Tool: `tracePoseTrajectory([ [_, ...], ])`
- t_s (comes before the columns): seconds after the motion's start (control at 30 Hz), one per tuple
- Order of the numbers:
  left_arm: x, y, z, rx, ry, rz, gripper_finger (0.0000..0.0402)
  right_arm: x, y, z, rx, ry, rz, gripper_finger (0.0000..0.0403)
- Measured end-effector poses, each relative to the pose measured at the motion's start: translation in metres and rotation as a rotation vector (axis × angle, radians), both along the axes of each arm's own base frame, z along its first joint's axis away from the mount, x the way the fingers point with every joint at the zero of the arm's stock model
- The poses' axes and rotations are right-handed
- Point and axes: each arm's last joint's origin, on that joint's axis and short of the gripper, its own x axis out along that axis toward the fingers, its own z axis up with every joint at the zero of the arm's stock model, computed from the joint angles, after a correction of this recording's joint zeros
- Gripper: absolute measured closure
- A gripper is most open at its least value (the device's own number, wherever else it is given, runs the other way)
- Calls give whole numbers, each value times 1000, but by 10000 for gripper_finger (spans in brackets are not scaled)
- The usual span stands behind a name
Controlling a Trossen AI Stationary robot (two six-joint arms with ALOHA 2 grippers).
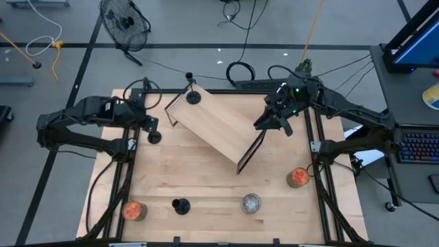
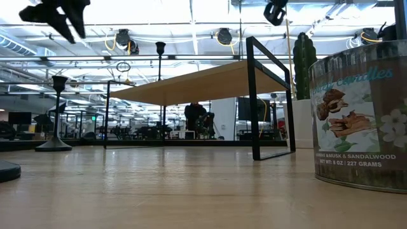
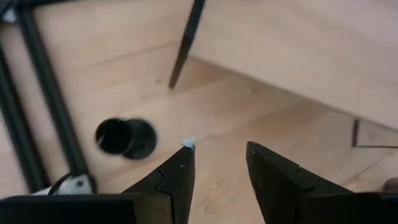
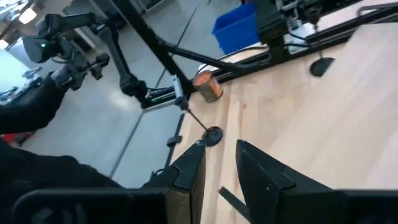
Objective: Pick & Place candle stick holders
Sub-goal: Put the top black candle holder on the shelf
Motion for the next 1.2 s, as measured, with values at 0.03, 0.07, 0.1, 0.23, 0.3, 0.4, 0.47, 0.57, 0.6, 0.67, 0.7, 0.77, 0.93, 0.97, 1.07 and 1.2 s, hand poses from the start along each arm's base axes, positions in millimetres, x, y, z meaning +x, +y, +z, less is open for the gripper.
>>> tracePoseTrajectory([
  [0.03,-1,0,-1,-10,12,6,252,-2,-1,-1,-2,-5,-10,319],
  [0.07,-2,-1,-1,-19,23,10,252,-5,-3,-2,-5,-13,-20,319],
  [0.1,-3,-1,-2,-26,32,15,252,-7,-4,-4,-4,-12,-30,319],
  [0.23,-12,-1,-5,-80,102,80,252,-14,-8,-14,8,3,-84,319],
  [0.3,-15,0,-6,-100,129,126,252,-16,-10,-18,19,-2,-103,319],
  [0.4,-14,2,-6,-85,112,151,252,-17,-11,-23,36,-31,-117,319],
  [0.47,-13,5,-7,-54,132,180,252,-17,-11,-26,47,-53,-121,319],
  [0.57,-11,10,-8,-31,155,212,252,-17,-11,-31,61,-74,-126,319],
  [0.6,-9,12,-9,-29,164,222,252,-17,-11,-33,66,-76,-128,319],
  [0.67,-6,16,-10,-33,185,232,252,-17,-11,-35,71,-83,-130,319],
  [0.7,-5,18,-11,-36,196,238,252,-17,-11,-36,70,-88,-130,319],
  [0.77,0,22,-14,-61,225,231,252,-18,-10,-37,61,-106,-129,319],
  [0.93,8,31,-19,-115,268,228,252,-22,-8,-38,50,-130,-128,319],
  [0.97,9,33,-20,-117,275,233,252,-23,-8,-37,48,-135,-127,319],
  [1.07,9,37,-22,-120,292,242,252,-26,-6,-34,41,-151,-126,319],
  [1.2,8,41,-29,-156,311,268,252,-29,-4,-31,35,-165,-125,319],
])
